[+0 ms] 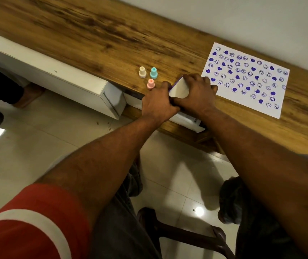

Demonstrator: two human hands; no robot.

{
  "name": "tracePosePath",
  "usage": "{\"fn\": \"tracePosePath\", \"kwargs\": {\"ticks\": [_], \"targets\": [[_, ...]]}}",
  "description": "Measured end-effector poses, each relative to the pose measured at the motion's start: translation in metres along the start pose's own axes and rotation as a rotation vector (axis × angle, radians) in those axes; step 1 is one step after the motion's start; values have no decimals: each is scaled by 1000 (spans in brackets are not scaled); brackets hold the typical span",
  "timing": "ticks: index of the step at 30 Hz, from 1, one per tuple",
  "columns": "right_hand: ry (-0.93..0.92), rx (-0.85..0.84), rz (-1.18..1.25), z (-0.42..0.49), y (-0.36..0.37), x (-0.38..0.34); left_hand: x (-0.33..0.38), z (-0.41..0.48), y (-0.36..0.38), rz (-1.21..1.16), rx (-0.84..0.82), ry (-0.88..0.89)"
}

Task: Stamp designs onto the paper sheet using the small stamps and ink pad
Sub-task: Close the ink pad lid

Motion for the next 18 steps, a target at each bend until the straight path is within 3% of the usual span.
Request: {"fn": "tracePosePath", "kwargs": {"ticks": [7, 11, 18], "targets": [[-58, 23, -7, 21, -8, -8, 31, 5, -4, 270, -44, 120], [-104, -25, 4, 40, -5, -6, 41, 17, 1, 361, -165, 79], [-174, -43, -37, 79, -6, 0, 44, 45, 4, 376, -225, 28]]}}
Point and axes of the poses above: each hand's wrist, its own z-axis towards the middle knuckle, its own y-axis out of the palm, x = y × z, the point moved 8 cm from there along z, towards the middle knuckle, and after that the axes turned 1 degree about -y, right-handed, at the moved point
